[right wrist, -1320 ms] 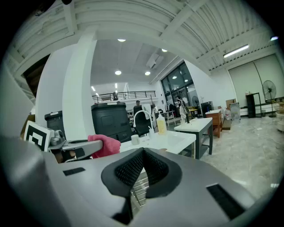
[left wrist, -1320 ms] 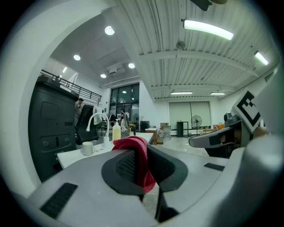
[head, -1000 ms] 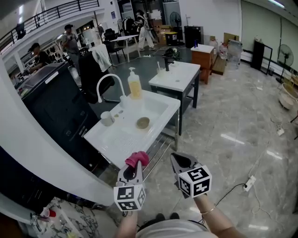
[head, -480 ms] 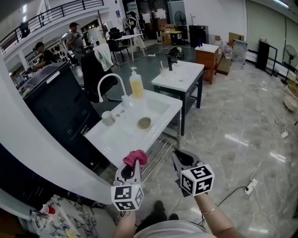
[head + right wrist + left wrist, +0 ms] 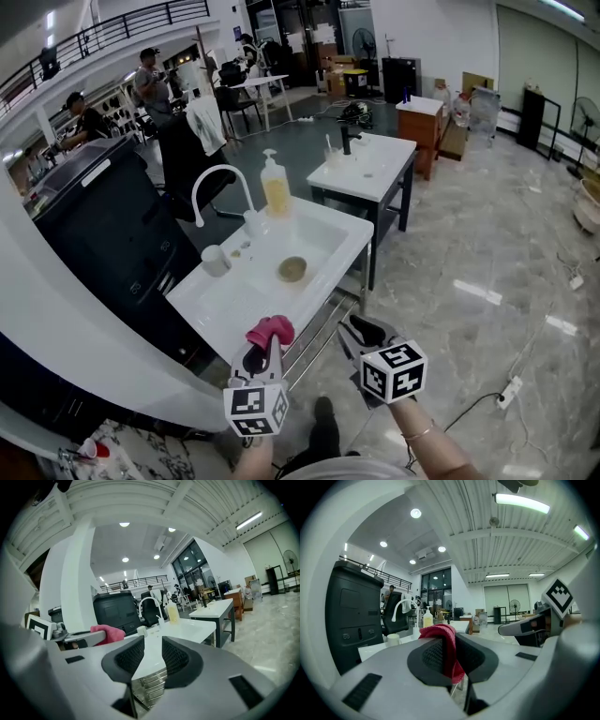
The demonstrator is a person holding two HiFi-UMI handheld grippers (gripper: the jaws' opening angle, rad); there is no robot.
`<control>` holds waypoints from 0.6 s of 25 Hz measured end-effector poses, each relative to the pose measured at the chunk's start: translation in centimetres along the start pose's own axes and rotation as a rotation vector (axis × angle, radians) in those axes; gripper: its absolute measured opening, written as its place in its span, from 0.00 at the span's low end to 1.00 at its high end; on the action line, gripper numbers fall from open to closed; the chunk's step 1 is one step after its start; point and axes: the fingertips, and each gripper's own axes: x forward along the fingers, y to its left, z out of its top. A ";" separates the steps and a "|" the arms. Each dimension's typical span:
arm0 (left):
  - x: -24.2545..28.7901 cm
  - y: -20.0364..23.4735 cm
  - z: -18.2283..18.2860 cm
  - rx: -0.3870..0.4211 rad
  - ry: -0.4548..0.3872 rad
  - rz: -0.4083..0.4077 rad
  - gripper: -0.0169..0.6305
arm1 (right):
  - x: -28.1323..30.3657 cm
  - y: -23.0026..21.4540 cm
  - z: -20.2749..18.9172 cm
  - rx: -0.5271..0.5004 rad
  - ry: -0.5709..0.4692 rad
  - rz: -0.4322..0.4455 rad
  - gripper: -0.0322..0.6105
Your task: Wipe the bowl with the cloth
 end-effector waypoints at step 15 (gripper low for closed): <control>18.0 12.7 2.3 0.012 -0.009 0.016 0.10 | 20.3 -5.8 4.0 0.019 0.064 0.004 0.22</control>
